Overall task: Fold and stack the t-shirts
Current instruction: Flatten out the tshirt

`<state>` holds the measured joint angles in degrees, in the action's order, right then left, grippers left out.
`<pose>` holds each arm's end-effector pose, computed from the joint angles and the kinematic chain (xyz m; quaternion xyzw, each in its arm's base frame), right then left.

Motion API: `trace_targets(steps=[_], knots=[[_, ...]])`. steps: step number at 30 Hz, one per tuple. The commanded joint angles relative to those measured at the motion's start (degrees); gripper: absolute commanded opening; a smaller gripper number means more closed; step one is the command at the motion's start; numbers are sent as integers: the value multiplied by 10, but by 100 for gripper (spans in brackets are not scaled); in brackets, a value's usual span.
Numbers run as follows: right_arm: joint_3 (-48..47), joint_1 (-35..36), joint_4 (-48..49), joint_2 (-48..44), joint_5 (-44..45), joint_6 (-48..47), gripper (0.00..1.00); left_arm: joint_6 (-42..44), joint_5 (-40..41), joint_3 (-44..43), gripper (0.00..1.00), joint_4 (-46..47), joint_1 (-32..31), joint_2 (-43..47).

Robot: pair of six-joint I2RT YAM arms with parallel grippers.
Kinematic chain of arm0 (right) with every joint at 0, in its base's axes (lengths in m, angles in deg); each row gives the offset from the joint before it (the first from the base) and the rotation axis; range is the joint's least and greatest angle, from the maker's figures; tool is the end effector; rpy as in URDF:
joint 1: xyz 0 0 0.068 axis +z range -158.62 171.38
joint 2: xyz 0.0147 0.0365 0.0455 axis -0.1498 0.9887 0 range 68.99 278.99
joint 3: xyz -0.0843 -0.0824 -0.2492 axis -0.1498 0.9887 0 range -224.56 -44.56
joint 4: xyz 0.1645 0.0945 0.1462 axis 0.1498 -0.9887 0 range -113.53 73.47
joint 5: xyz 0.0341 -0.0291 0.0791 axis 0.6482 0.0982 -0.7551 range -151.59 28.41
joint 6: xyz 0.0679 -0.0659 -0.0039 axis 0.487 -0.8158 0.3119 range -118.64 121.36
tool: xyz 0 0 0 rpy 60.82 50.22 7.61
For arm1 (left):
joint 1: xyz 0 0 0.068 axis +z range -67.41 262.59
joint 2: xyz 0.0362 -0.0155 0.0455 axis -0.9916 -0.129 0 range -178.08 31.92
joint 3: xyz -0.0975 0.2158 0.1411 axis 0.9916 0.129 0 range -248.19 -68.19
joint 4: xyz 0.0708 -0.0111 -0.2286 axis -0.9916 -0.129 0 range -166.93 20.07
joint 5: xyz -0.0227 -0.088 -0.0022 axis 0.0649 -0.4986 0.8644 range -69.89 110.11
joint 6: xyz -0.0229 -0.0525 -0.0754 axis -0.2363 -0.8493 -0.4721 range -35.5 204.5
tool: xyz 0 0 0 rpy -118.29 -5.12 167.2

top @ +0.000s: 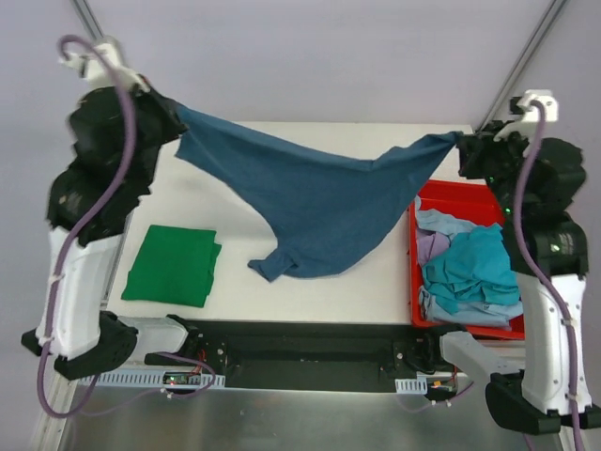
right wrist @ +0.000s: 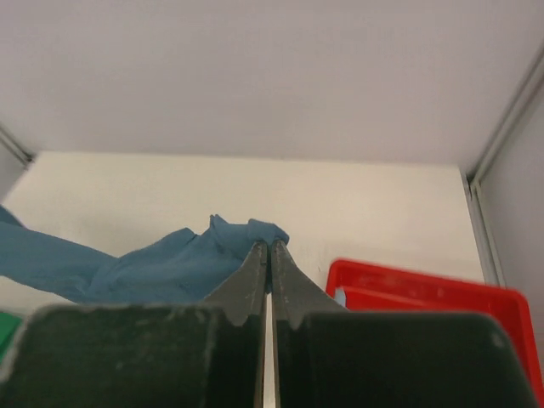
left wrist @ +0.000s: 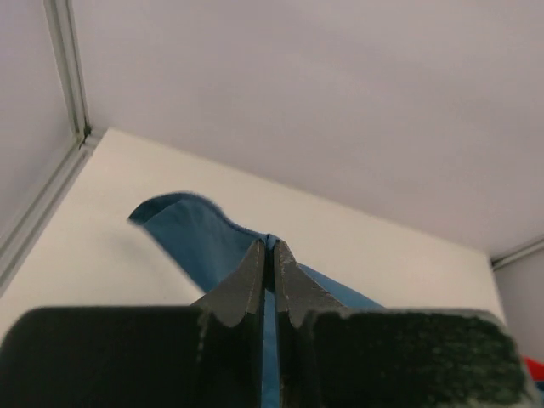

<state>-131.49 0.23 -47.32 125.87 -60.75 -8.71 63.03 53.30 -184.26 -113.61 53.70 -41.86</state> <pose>0.1933 0.0287 0.4978 -0.1118 0.7028 -0.0127 0.7024 0.2105 -0.0627 0.5597 -0.1546 0.6973 -0.0998 0.6927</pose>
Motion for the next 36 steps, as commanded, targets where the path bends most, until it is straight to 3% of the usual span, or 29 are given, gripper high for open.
trace_targets(steps=[1,5,11,17,24,29,31,34,35,36], knots=[[-120,-2,-13,-39,-85,-32,0,78,12,-92,0,5,0,45],[-203,-1,-11,-49,-126,-22,0,104,-49,-147,0,22,0,90],[-278,-2,25,-56,-141,14,0,103,-143,-154,0,56,0,147],[-361,-2,42,-6,-114,11,1,107,-118,-160,0,78,0,113],[-332,-1,62,121,-38,-24,0,185,114,-117,0,126,5,-22],[-221,-2,147,233,-56,-14,0,137,48,-29,0,125,115,-154],[-176,-2,182,281,-60,2,0,117,-7,10,12,127,144,-212],[-164,0,187,400,-85,34,2,87,-54,24,13,122,175,-318],[-170,6,185,436,-101,34,4,79,-58,13,15,110,184,-360],[-181,12,178,482,-110,42,13,72,-62,2,21,103,190,-396]])
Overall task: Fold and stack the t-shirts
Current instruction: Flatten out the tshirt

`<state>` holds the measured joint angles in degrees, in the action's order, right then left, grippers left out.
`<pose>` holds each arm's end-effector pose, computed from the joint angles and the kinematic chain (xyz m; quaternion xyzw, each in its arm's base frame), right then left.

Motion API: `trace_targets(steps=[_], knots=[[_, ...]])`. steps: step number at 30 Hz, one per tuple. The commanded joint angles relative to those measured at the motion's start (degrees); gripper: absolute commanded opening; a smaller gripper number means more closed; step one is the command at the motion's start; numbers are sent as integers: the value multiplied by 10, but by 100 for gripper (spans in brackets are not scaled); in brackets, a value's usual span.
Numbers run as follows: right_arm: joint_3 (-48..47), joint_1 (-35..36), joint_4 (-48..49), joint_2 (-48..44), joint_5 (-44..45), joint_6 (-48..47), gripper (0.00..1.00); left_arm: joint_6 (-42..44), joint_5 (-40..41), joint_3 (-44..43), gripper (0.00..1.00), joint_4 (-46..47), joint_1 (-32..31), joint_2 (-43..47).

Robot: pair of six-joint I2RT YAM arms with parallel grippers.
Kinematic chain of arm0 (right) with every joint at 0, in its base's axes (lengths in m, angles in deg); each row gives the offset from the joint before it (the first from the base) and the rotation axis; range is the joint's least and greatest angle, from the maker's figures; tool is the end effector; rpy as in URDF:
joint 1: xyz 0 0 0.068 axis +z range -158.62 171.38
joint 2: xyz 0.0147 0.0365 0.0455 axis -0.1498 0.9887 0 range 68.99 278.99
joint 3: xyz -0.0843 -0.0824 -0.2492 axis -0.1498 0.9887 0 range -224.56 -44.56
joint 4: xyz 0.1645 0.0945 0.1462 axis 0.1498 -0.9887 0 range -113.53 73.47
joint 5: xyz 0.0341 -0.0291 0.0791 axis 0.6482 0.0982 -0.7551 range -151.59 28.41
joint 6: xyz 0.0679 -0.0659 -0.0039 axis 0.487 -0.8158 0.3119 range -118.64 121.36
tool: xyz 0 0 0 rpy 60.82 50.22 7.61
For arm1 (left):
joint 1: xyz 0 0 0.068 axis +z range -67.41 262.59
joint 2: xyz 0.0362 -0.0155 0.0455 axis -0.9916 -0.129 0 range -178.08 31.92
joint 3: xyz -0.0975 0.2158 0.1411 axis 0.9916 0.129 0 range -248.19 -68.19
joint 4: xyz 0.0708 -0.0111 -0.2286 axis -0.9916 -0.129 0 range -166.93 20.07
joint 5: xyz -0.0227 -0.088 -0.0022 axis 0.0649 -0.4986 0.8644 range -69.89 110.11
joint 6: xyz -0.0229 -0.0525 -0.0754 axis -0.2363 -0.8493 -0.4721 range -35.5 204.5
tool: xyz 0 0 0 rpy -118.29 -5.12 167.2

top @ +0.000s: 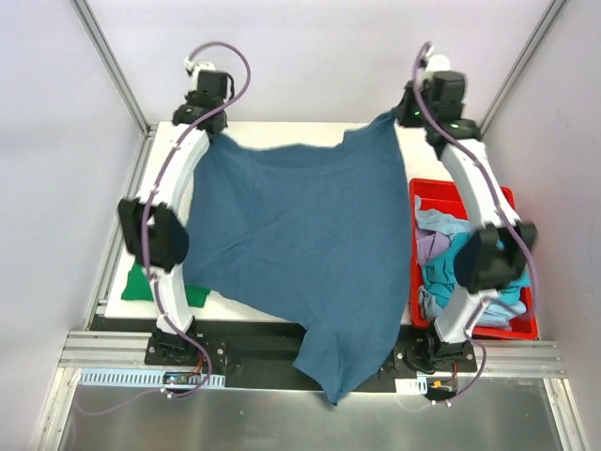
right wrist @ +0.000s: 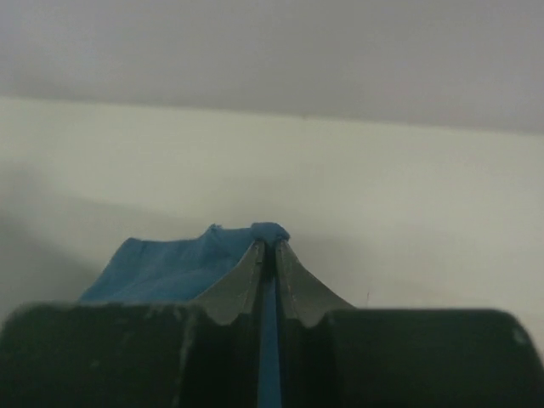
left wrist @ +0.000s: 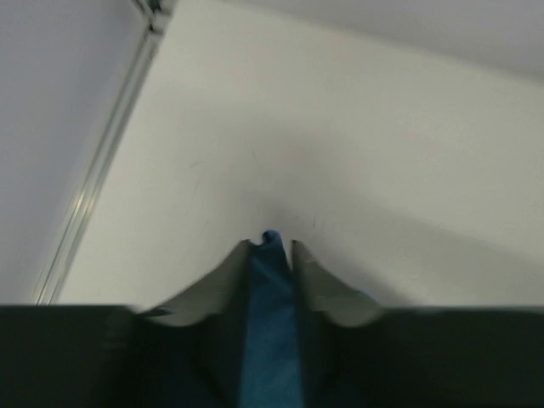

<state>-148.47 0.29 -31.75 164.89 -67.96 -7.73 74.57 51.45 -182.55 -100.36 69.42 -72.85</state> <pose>0.4097 0.0737 0.4493 -0.1534 0.7340 0.0407 0.6603 0.4327 -0.0556 0.4153 -0.1308 0.7968 0.1085 0.5799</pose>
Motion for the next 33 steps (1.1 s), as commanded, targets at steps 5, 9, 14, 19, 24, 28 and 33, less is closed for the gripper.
trace_targets(steps=[5,9,14,19,24,28,33], knots=[[-154,37,-84,265,-78,45,73,-41,-58,-63,89,-45,48,-163],[-129,50,-95,244,-57,50,96,-56,-81,-38,99,-45,48,-131],[22,57,-102,142,-26,76,96,-87,-165,48,99,-45,48,-70],[121,67,-168,90,9,90,96,-111,-263,127,99,-45,48,-40],[144,68,-190,117,12,106,96,-119,-335,129,99,-45,47,-82],[116,68,-198,167,8,96,96,-120,-322,114,99,-45,48,-130],[75,69,-205,227,-13,102,96,-113,-300,84,99,-49,53,-197]])
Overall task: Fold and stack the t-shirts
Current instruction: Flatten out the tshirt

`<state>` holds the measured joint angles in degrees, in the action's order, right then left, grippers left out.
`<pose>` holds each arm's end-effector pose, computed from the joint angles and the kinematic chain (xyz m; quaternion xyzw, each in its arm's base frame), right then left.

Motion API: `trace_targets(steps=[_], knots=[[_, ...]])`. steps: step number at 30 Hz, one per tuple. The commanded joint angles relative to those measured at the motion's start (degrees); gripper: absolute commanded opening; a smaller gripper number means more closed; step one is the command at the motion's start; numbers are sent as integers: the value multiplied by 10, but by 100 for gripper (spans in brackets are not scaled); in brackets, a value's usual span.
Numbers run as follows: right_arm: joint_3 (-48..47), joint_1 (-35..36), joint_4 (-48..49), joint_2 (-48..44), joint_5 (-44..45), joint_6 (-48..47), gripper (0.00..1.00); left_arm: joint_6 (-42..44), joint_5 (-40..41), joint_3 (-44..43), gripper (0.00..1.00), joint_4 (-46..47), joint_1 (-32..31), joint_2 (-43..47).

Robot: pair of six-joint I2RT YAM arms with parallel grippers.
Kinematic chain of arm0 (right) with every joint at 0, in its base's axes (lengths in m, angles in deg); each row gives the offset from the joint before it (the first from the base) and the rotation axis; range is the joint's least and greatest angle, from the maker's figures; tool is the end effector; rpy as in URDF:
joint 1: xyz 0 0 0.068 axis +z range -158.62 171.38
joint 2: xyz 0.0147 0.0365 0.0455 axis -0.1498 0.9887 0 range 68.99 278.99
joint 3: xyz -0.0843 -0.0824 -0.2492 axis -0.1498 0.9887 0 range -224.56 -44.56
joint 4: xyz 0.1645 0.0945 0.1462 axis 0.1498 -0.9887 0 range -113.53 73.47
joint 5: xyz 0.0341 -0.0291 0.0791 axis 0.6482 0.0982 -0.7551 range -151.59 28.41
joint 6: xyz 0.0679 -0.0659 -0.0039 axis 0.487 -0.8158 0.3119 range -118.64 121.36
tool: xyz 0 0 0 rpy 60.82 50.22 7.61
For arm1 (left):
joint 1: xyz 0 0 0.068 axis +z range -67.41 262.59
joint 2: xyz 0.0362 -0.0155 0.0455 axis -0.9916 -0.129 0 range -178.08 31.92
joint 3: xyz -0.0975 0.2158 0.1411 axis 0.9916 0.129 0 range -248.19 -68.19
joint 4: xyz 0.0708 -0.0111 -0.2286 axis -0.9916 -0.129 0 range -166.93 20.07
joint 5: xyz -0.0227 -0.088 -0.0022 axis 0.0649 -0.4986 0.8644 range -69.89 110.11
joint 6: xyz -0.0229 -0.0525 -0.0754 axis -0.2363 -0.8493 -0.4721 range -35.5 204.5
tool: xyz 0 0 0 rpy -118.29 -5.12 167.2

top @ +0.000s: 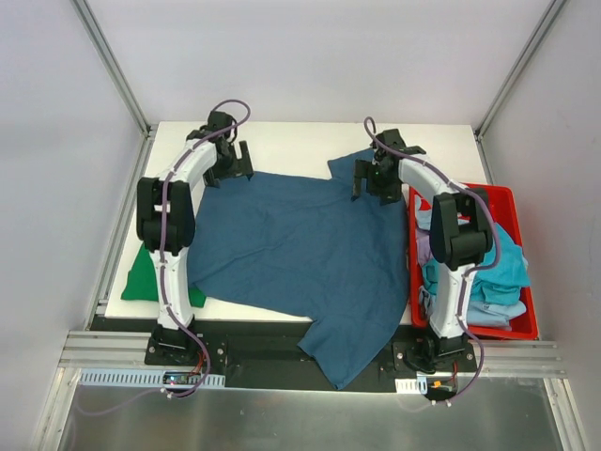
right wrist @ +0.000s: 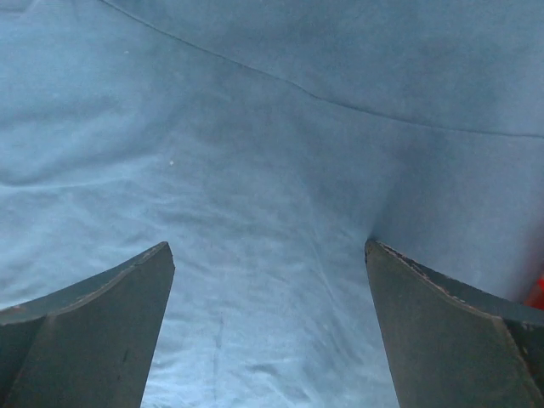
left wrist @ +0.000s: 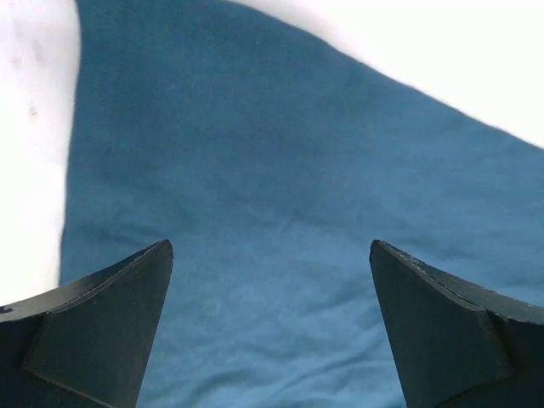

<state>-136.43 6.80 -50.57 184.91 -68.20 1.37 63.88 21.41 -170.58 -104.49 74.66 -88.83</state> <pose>0.4287 0.1283 0.1831 -0.1443 0.9491 0.0918 0.2645 0.4775 -0.0646 0.2027 -0.1083 0.9418 -0.0680 0.3107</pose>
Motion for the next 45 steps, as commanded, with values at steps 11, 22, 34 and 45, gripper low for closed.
trace_targets(steps=[11,22,34,45], knots=[[-176,9,-36,153,-60,31,96,-24,-2,-150,99,-20,55,-158],[-349,20,8,271,-99,82,96,-102,-88,-317,99,-38,126,-257],[-454,-17,91,328,-57,91,96,-69,-194,-370,99,4,127,-273],[-514,-52,127,343,-88,77,96,-32,-226,-372,99,31,123,-232]])
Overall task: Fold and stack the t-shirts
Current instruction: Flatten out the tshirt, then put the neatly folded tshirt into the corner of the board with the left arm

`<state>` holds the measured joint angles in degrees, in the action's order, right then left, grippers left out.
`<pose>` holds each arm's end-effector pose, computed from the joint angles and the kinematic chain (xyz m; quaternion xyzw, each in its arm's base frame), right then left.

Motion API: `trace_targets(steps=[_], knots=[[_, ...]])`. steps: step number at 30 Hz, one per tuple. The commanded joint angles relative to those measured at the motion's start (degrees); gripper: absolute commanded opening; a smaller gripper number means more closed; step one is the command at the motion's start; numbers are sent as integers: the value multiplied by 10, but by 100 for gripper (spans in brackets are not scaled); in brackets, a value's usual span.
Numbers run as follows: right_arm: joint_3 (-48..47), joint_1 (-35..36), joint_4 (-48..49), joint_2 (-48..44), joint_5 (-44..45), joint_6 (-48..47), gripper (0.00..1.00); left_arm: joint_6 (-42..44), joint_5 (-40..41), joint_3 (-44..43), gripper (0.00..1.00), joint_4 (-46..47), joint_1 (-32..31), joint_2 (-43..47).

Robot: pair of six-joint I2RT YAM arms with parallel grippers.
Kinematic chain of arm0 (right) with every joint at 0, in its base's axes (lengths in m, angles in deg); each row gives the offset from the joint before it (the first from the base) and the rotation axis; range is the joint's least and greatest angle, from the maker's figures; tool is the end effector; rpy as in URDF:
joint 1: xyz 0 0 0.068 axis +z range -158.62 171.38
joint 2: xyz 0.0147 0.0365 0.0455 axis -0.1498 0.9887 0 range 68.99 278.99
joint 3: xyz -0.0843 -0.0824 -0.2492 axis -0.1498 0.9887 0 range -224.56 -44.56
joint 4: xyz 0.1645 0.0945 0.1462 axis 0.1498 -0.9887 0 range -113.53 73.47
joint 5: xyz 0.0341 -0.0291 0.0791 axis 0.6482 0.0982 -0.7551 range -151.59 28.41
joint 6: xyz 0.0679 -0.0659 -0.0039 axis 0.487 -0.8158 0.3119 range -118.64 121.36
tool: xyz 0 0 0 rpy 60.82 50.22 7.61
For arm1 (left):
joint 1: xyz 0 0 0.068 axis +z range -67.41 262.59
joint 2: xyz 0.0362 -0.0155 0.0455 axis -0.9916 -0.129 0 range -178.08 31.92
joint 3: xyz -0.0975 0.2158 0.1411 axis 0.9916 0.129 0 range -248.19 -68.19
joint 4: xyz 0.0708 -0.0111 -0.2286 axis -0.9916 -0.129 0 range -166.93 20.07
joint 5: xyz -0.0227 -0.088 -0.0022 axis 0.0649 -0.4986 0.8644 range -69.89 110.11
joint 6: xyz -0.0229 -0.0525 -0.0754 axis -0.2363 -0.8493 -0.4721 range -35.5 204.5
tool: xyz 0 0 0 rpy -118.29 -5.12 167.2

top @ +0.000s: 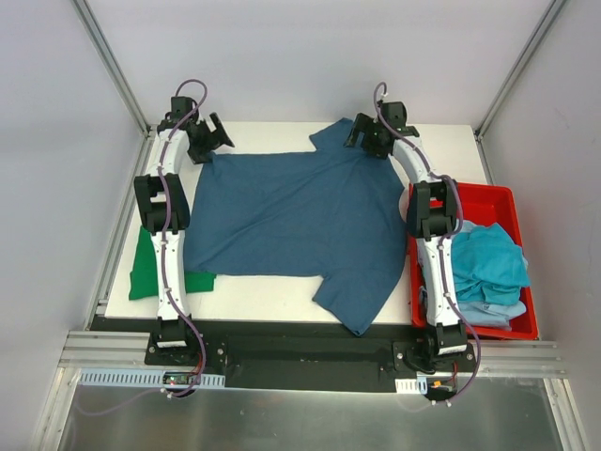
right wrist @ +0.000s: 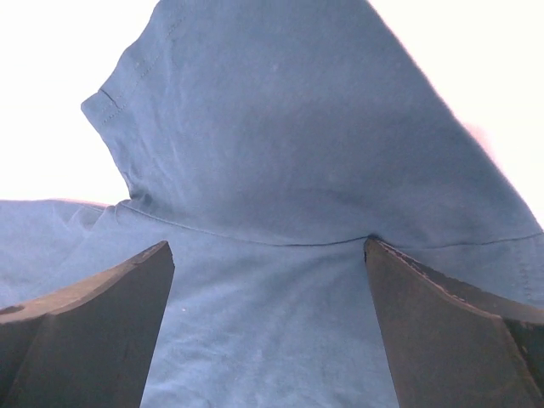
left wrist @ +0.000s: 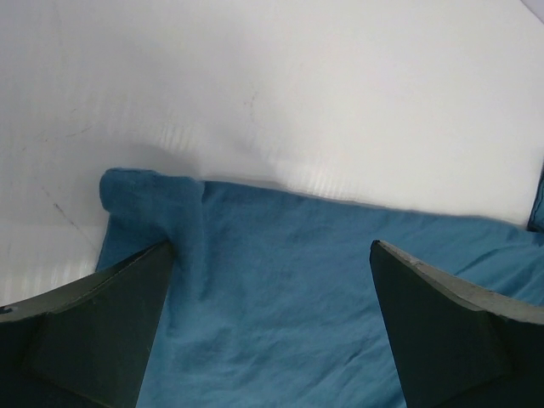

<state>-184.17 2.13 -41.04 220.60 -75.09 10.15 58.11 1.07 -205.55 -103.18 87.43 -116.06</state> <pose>0.5959 0.1333 0.1595 -0.0680 0.8858 0.1793 0.4226 0.5870 0.0216 0.1658 -0.1818 0.8913 -0.2218 0.3511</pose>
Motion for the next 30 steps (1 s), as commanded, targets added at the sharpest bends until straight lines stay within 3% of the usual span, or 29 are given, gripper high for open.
trace_targets(steps=[1,4,7,11,17,22,30], knots=[[-37,-4,28,-24,-21,-21,96,28,-20,-25,99,18,-5,51],[-13,2,16,-72,-23,-43,96,36,-16,10,99,17,-5,111],[58,9,10,-144,-20,-57,96,38,13,132,99,17,-6,213],[179,36,-10,-248,7,-80,96,-5,111,358,99,17,-5,390],[447,123,-5,-420,29,-81,96,-149,240,669,99,18,5,624],[589,154,3,-475,-8,-37,96,-211,272,803,99,22,40,680],[696,162,9,-480,1,-23,96,-248,236,881,99,74,119,662]])
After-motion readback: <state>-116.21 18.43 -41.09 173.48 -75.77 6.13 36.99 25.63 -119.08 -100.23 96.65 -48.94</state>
